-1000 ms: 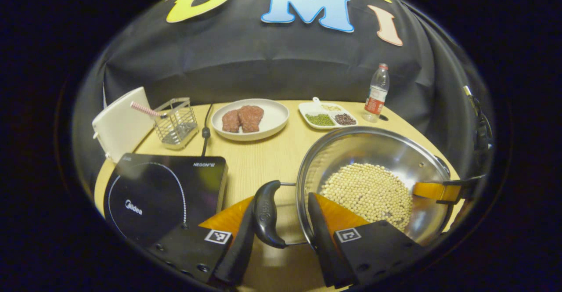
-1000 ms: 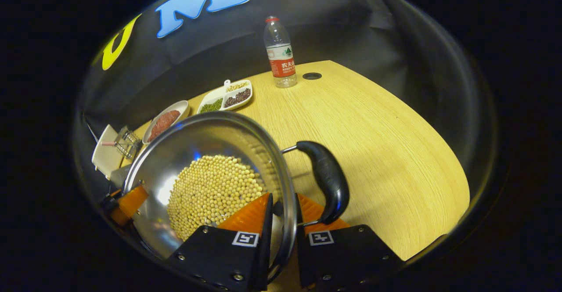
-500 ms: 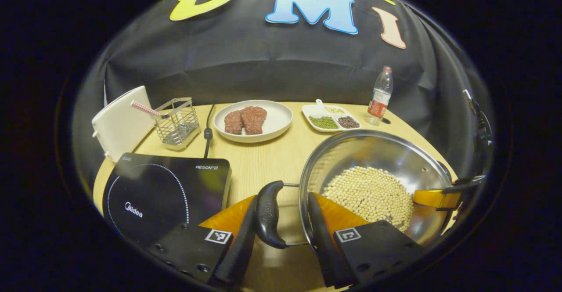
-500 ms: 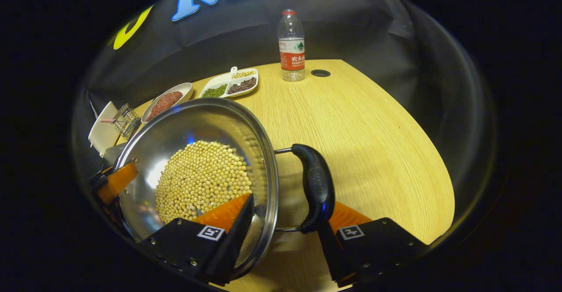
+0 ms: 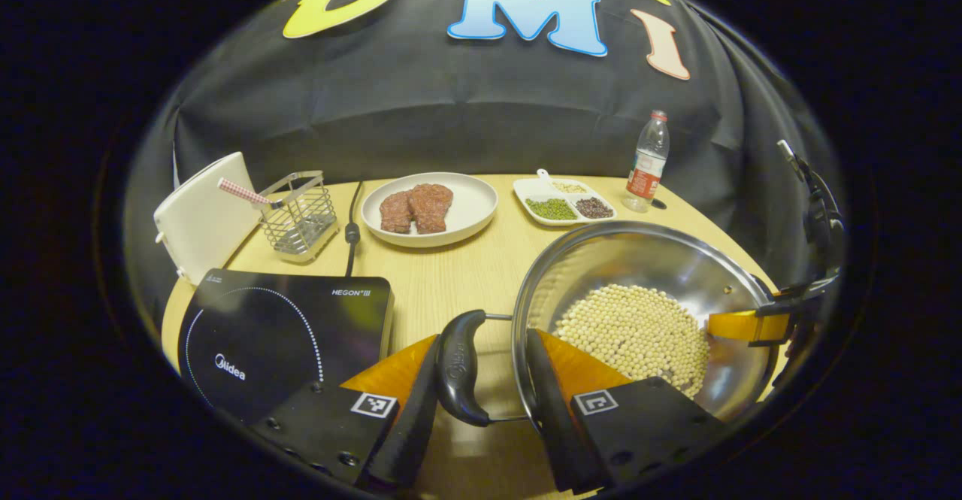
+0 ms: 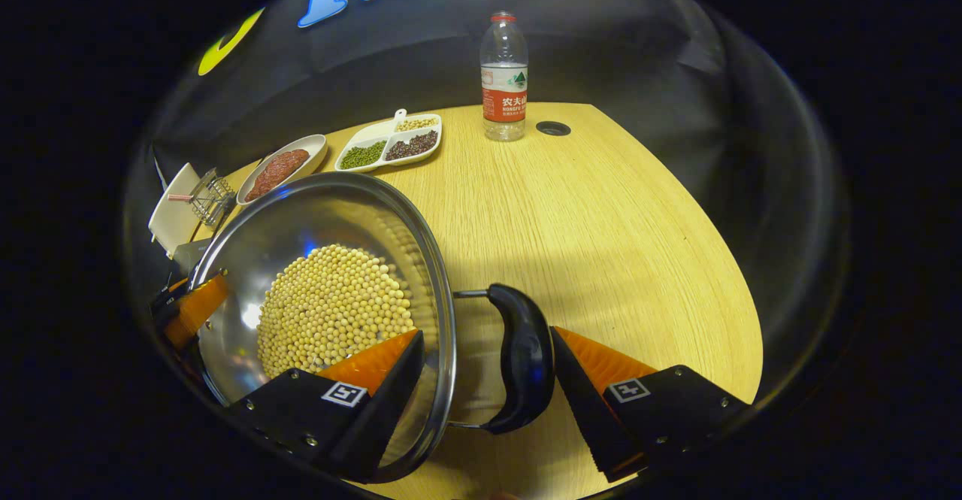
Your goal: First push the handle of the pot to place it horizontally, then grasp the pot with both hands and set it on the induction cooktop.
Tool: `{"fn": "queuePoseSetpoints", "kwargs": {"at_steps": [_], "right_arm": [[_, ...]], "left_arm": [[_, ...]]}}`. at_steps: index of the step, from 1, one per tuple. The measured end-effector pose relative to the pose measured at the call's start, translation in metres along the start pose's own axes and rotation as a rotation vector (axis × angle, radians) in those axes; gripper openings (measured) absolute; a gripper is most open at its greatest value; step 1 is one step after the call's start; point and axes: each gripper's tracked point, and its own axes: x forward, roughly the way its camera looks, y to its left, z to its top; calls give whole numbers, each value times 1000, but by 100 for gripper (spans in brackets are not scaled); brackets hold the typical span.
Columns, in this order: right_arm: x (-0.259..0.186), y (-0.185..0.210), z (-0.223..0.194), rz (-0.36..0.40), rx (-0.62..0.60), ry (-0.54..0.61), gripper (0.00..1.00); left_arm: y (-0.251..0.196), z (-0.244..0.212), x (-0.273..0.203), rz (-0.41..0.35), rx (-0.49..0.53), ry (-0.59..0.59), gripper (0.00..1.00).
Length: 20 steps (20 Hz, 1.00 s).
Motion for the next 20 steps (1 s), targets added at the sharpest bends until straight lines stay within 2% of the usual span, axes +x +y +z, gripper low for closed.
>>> {"fn": "queuePoseSetpoints", "kwargs": {"at_steps": [1, 2, 5, 7, 10, 12, 14, 16, 17, 19, 20], "right_arm": [[6, -1, 0, -7, 15, -3, 98], [1, 0, -1, -3, 20, 4, 80], [-4, 0, 5, 8, 30, -3, 76], [-2, 1, 1, 8, 55, 9, 72], [-3, 2, -2, 2, 51, 21, 72], [-7, 2, -2, 1, 59, 22, 72], [-13, 2, 0, 1, 62, 16, 72], [-20, 5, 2, 3, 69, 16, 72], [-26, 6, 4, 3, 70, 11, 72], [-39, 12, 9, 3, 61, -6, 72], [-46, 15, 10, 2, 54, -11, 72]], "left_arm": [[1, 0, 1, 2, 4, 1, 67], [1, 0, 1, 0, 2, 1, 67], [1, 2, 0, 9, 1, 2, 69], [1, 3, 1, 12, 13, 1, 65], [1, 5, 0, 22, 16, 2, 70], [1, 7, -3, 24, 20, 3, 70], [2, 12, -8, 24, 25, -5, 64], [1, 19, -18, 24, 28, -17, 70], [2, 24, -23, 24, 29, -24, 63], [7, 33, -34, 23, 26, -39, 70], [10, 35, -39, 22, 20, -41, 63]]}}
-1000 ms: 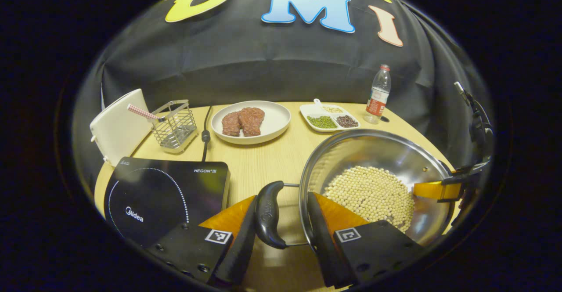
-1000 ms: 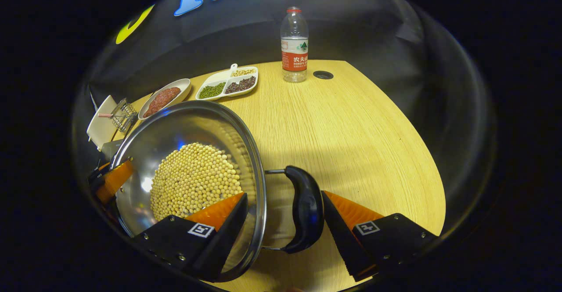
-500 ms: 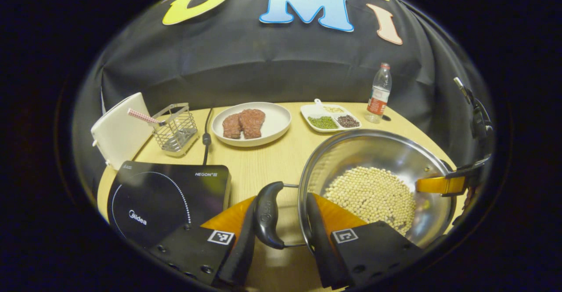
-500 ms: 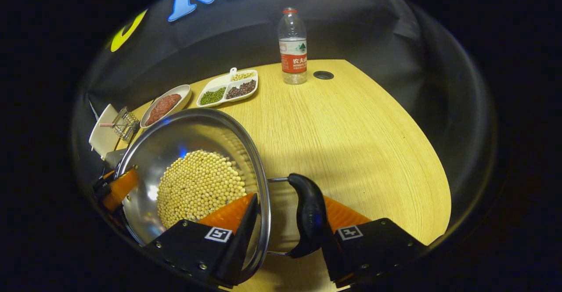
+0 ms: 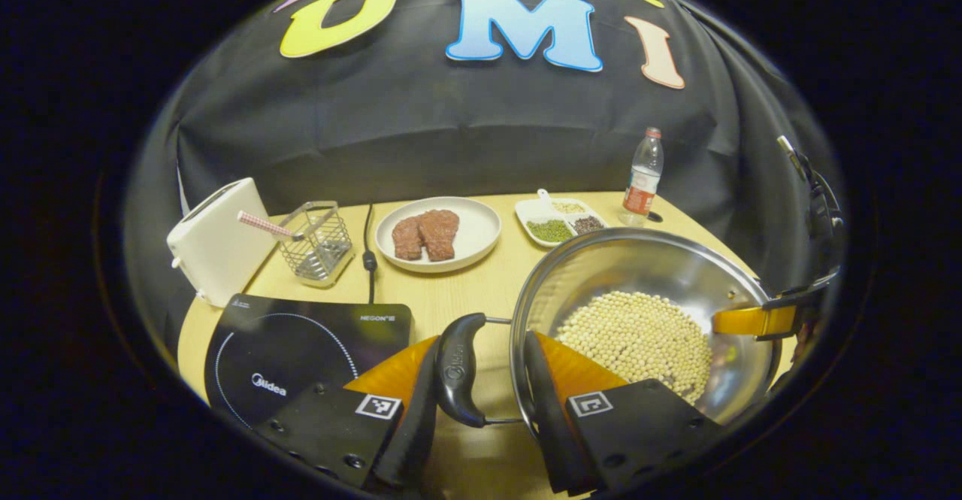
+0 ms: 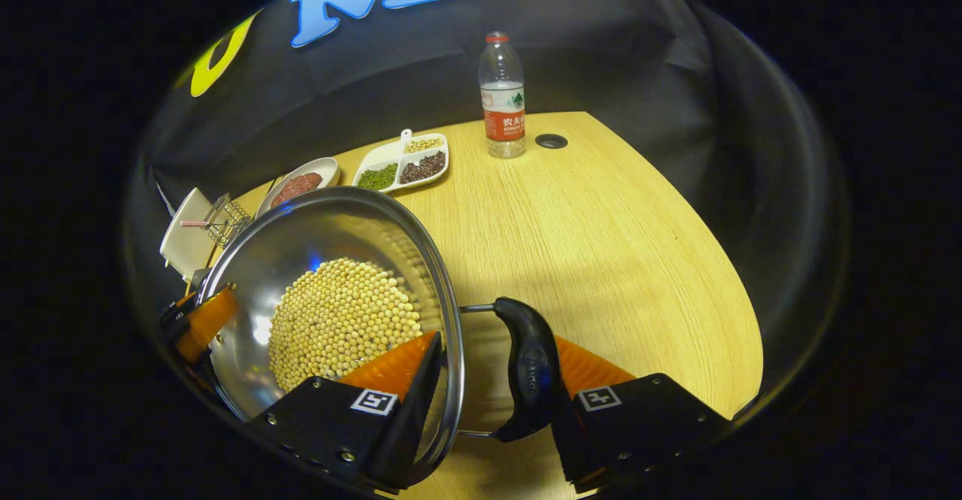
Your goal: First push the handle of the pot to place it horizontally, then grasp the pot with both hands and set it on the induction cooktop.
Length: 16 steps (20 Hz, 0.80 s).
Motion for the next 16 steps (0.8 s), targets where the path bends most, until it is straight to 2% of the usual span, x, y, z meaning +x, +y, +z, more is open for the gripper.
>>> {"fn": "queuePoseSetpoints", "kwargs": {"at_steps": [1, 3, 4, 5, 6, 7, 8, 9, 16], "right_arm": [[-6, 4, 2, 0, -4, -5, 72], [-17, 14, 3, -1, -13, -10, 72], [-23, 20, 3, -1, -13, -11, 72], [-28, 26, 4, -1, -12, -13, 72], [-34, 33, 4, 0, -13, -15, 72], [-39, 41, 4, 1, -17, -17, 72], [-45, 49, 4, 2, -18, -21, 72], [-48, 57, 5, 3, -17, -24, 72], [-74, 134, 1, 32, -35, -32, 72]], "left_arm": [[4, 2, -5, -1, -7, 0, 66], [15, 7, -18, 1, -8, -5, 66], [20, 8, -23, 2, -10, -6, 63], [26, 12, -30, 1, -14, -11, 66], [32, 15, -36, 1, -14, -14, 63], [40, 19, -42, 2, -14, -18, 66], [48, 21, -47, 2, -15, -24, 63], [56, 24, -52, 2, -18, -26, 66], [130, 35, -80, 30, -23, -47, 66]]}}
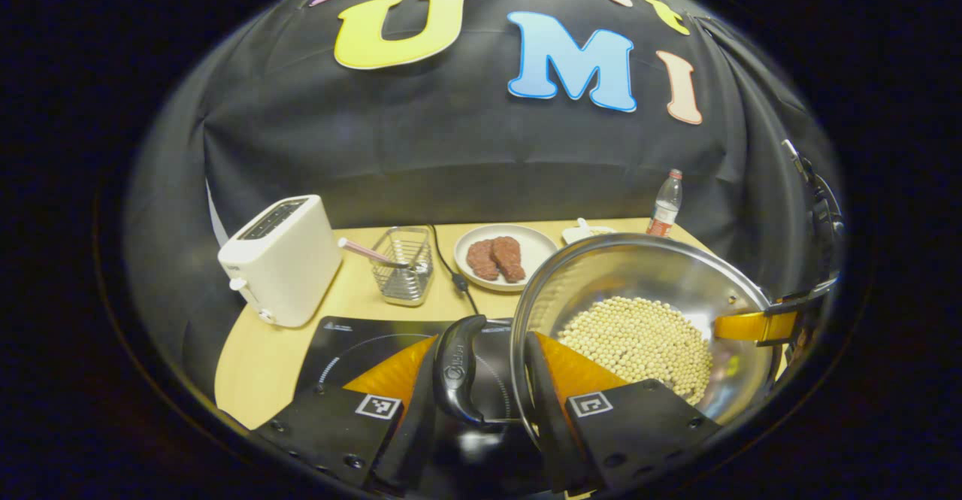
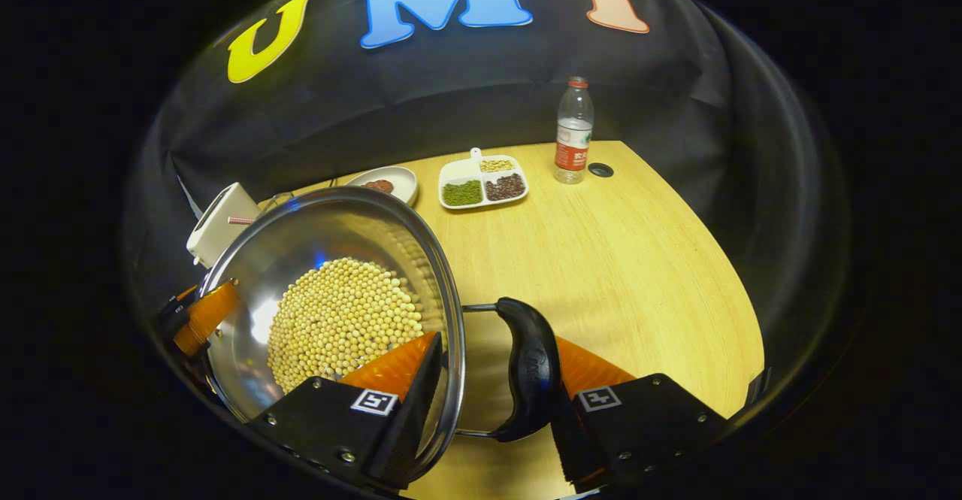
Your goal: First push the handle of the pot to place it horizontally, then grasp the pot with both hands and set it on the induction cooktop.
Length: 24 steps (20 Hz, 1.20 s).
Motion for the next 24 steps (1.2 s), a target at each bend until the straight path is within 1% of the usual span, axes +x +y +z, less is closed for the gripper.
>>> {"fn": "queuePoseSetpoints", "kwargs": {"at_steps": [5, 6, 10, 15, 16, 17, 18, 19, 20, 21, 22, 23, 24], "right_arm": [[2, 50, 0, 27, -34, 4, 72], [2, 59, 1, 32, -43, 4, 72], [6, 94, -5, 54, -63, 20, 72], [13, 128, -8, 75, -82, 38, 72], [17, 131, -8, 79, -86, 41, 72], [20, 136, -9, 82, -90, 44, 72], [22, 141, -8, 84, -93, 47, 72], [25, 147, -10, 87, -98, 51, 72], [27, 154, -12, 89, -105, 55, 72], [28, 160, -13, 95, -113, 58, 72], [30, 165, -15, 98, -122, 60, 72], [32, 170, -16, 99, -127, 59, 72], [33, 174, -16, 100, -129, 60, 72]], "left_arm": [[56, -1, -16, 34, -23, -1, 66], [67, -3, -17, 41, -28, 0, 63], [102, -10, -23, 69, -40, 6, 63], [140, -16, -25, 97, -53, 9, 63], [146, -18, -24, 100, -57, 10, 66], [152, -19, -23, 102, -60, 11, 66], [157, -20, -22, 104, -61, 12, 63], [165, -23, -20, 107, -61, 13, 63], [172, -25, -18, 108, -66, 16, 66], [178, -26, -16, 112, -71, 16, 66], [184, -28, -14, 113, -69, 16, 64], [189, -29, -12, 112, -68, 16, 67], [194, -31, -12, 112, -68, 14, 63]]}}
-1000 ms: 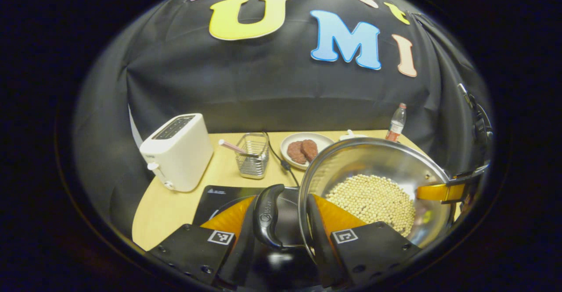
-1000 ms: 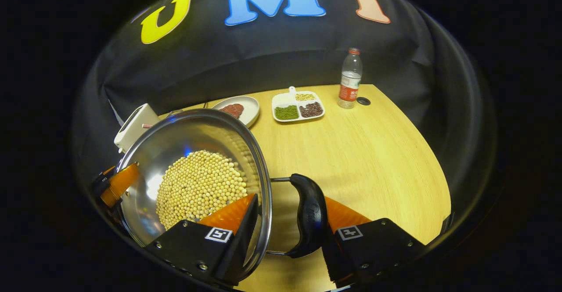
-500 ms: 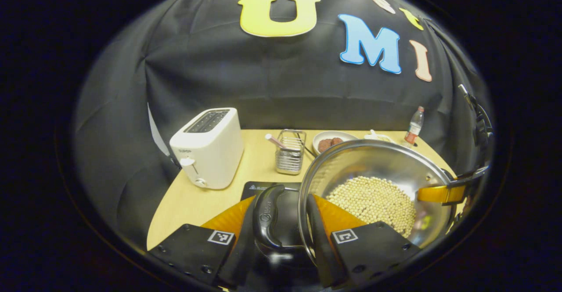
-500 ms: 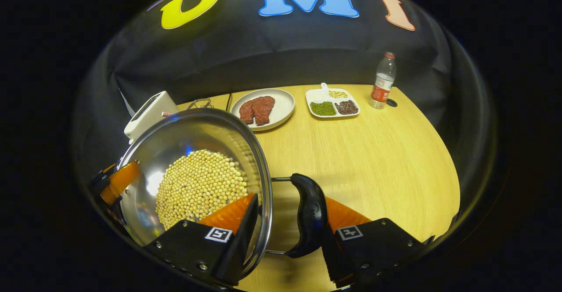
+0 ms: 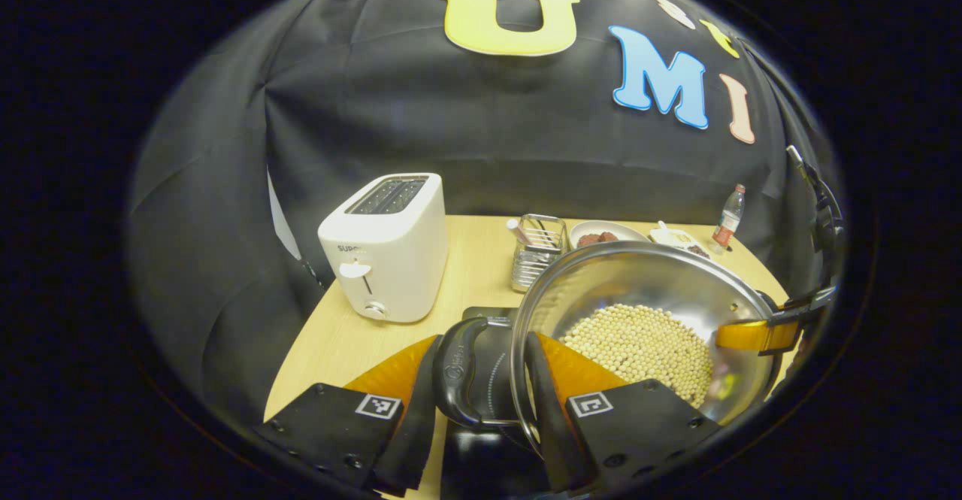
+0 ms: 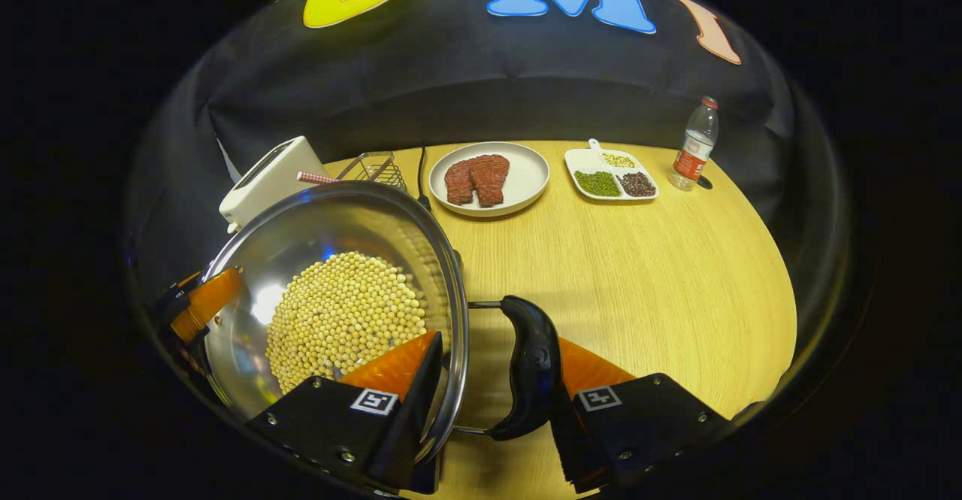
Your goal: First push the handle of the pot to place it horizontally, then grasp the pot with both hands and set it on the induction cooktop.
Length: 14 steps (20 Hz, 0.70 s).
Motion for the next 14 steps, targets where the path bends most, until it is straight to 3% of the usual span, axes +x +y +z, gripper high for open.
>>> {"fn": "queuePoseSetpoints", "kwargs": {"at_steps": [4, 14], "right_arm": [[6, 6, -5, -1, -14, 13, 72], [23, 25, -8, 2, -15, 28, 72]], "left_arm": [[18, -10, 5, 1, -6, 10, 67], [30, -16, 19, 7, -8, 7, 64]]}}
